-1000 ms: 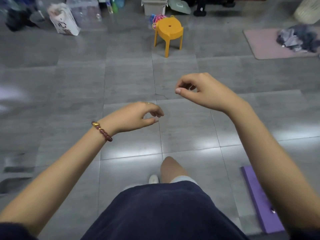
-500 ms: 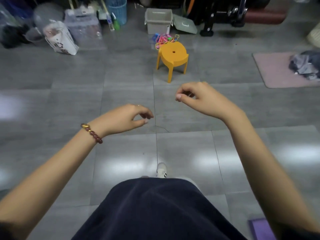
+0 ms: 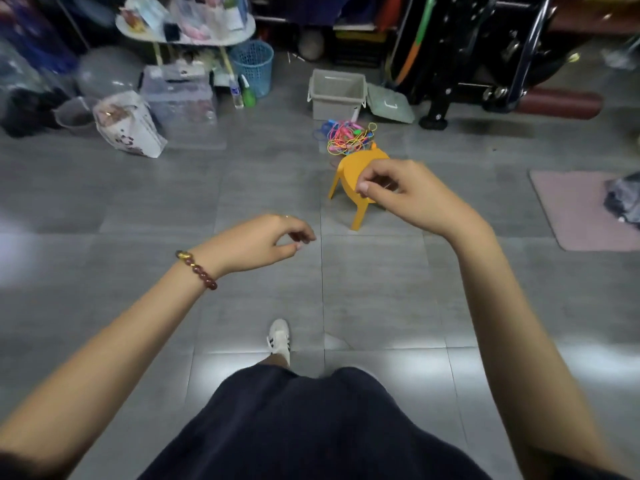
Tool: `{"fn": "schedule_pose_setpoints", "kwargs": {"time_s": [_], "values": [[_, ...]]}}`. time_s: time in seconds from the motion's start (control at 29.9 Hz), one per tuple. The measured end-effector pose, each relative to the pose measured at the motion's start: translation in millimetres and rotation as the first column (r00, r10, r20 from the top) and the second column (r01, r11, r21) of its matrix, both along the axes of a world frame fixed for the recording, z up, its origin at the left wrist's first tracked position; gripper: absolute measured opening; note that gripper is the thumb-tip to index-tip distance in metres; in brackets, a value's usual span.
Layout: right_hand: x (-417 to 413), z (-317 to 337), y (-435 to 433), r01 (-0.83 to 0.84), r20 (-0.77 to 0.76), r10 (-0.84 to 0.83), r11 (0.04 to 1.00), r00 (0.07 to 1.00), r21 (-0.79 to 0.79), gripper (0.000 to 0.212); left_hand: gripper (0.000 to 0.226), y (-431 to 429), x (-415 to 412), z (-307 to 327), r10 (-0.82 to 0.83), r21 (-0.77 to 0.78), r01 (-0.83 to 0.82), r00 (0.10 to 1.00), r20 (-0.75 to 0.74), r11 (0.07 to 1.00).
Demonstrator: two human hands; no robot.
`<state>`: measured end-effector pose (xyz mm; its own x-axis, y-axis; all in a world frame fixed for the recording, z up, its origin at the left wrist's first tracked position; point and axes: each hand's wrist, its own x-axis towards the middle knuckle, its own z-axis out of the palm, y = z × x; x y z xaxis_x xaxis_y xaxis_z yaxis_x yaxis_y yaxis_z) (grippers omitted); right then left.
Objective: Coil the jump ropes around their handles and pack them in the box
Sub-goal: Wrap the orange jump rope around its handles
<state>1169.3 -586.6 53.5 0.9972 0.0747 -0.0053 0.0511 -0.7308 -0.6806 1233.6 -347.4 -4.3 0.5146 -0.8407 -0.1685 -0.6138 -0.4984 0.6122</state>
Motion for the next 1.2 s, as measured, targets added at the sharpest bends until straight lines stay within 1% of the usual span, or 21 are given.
{"fn": "schedule_pose_setpoints", "kwargs": {"time_s": [0.1,0.23,0.37,0.5,0.57,0.63,0.77,0.87,0.97,1.04,1.2], "values": [[68.0,10.2,-6.3,0.047,0.017,-0.047,0.999,0.999,0.01,0.009,0.032,-9.5,73.1,6.9,-0.043,-0.004,0.043,0.998,-0.041,0.999],[147.9,20.7,-20.0,0.097,0.043,-0.098,0.995,0.994,0.02,0.012,0.029,-35.0,162.5,17.2,-0.079,-0.003,0.079,0.996,-0.029,0.997],[224.7,20.3,-44.3,0.127,0.043,-0.129,0.99,0.991,0.054,0.012,0.029,-61.0,241.3,13.4,-0.11,-0.06,0.106,0.992,-0.067,0.993],[315.4,3.5,-84.1,0.182,0.041,-0.184,0.981,0.982,0.062,0.01,0.027,-90.9,329.7,-5.1,-0.099,-0.133,0.079,0.983,-0.155,0.988],[358.1,-6.1,-107.9,0.182,0.052,-0.185,0.981,0.981,0.072,0.009,0.026,-114.0,373.6,-11.7,-0.104,-0.159,0.073,0.976,-0.192,0.984],[401.5,-13.5,-133.2,0.178,0.039,-0.182,0.98,0.983,0.085,0.01,0.026,-142.2,420.7,-15.8,-0.101,-0.148,0.07,0.972,-0.213,0.987],[481.4,-13.2,-186.0,0.208,-0.019,-0.207,0.975,0.978,0.074,0.009,0.024,-192.5,505.7,-13.4,-0.079,-0.106,0.047,0.941,-0.33,0.993],[540.4,-1.0,-217.6,0.226,0.012,-0.227,0.972,0.974,0.07,0.01,0.025,-223.5,567.4,-9.4,-0.073,-0.127,0.028,0.93,-0.36,0.992],[595.6,4.4,-239.8,0.249,0.003,-0.25,0.963,0.968,0.101,0.012,0.025,-249.3,626.1,-10.1,-0.073,-0.144,0.023,0.934,-0.35,0.989],[630.6,-0.3,-253.3,0.248,-0.022,-0.247,0.963,0.969,0.102,0.013,0.025,-266.3,665.8,-14.8,-0.107,-0.16,0.056,0.938,-0.33,0.986],[720.5,-18.9,-290.3,0.28,-0.032,-0.28,0.96,0.959,0.004,0.009,0.025,-317.3,776.8,-26.6,-0.212,-0.189,0.168,0.947,-0.24,0.967]]}}
